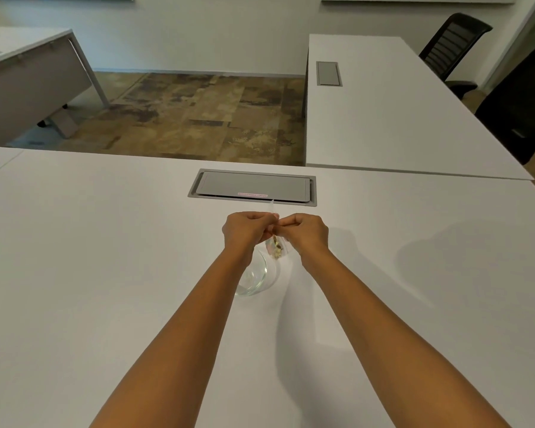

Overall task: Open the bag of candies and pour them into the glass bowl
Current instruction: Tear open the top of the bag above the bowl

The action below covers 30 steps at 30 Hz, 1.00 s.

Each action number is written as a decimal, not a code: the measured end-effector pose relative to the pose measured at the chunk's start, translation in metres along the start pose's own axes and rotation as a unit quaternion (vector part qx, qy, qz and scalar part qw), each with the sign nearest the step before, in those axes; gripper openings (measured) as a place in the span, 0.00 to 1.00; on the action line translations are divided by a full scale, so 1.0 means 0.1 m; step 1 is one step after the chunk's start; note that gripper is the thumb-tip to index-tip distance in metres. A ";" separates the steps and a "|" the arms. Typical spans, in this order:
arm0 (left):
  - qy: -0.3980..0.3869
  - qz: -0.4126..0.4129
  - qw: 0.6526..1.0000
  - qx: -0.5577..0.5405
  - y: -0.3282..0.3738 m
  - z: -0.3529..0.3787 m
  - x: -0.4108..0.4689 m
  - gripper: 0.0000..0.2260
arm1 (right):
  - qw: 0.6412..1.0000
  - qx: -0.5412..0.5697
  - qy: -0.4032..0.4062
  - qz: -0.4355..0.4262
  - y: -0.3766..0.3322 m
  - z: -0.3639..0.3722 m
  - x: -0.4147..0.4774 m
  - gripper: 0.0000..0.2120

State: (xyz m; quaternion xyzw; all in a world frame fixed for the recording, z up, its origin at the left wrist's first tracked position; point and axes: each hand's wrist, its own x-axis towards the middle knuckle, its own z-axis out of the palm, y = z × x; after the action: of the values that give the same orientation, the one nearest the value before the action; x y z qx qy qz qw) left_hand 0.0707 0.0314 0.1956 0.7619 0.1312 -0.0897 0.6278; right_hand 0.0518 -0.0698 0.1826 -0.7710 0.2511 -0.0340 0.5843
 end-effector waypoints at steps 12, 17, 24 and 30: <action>0.018 -0.052 0.998 0.008 0.16 -0.02 0.05 0.04 | 0.984 0.112 -0.113 0.081 -0.13 -0.13 0.01 0.11; 0.014 -0.061 0.998 -0.003 0.14 -0.02 0.07 0.05 | 0.993 0.056 -0.085 0.053 -0.11 -0.09 0.03 0.03; 0.024 -0.034 0.999 -0.013 0.08 -0.02 0.06 0.11 | 0.988 -0.141 -0.006 -0.062 -0.11 0.09 -0.02 0.08; 0.034 -0.050 0.998 0.000 0.10 -0.01 0.11 0.11 | 0.987 -0.138 0.018 -0.078 -0.12 0.16 -0.04 0.09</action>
State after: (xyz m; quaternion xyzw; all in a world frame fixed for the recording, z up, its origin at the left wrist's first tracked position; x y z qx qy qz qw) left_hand 0.0848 0.0316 0.2021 0.7569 0.1905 -0.0948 0.6179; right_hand 0.0579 -0.0518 0.1891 -0.8606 0.2029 -0.0582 0.4635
